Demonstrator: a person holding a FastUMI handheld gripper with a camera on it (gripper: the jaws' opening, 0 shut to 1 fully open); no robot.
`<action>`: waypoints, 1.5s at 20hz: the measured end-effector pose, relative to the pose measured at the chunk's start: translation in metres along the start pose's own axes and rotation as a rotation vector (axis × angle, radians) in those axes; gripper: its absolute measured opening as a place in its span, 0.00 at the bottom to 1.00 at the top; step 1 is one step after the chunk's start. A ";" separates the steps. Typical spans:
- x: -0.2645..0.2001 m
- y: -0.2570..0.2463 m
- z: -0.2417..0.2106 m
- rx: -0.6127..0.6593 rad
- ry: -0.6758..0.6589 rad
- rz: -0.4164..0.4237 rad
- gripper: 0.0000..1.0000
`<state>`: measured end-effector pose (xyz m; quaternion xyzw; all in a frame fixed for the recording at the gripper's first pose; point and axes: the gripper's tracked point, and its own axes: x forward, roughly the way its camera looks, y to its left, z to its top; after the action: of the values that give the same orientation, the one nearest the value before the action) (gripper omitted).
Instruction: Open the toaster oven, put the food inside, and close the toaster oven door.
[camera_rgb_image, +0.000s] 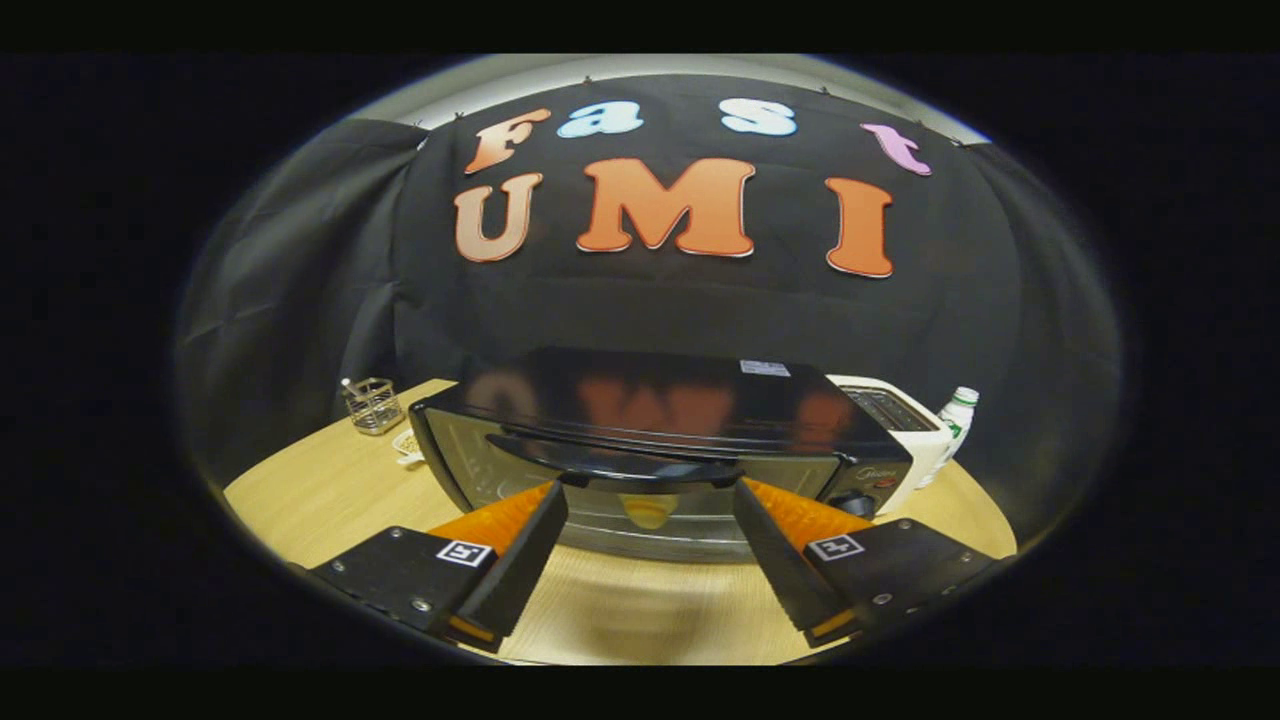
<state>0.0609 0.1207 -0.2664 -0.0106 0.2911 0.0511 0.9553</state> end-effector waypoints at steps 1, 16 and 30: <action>-0.010 0.008 0.001 0.015 -0.002 0.030 0.99; -0.196 -0.051 0.174 -0.116 -0.510 -0.087 0.99; -0.267 -0.120 0.215 0.012 -0.577 -0.123 1.00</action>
<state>-0.0278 -0.0119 0.0603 -0.0074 0.0067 -0.0078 0.9999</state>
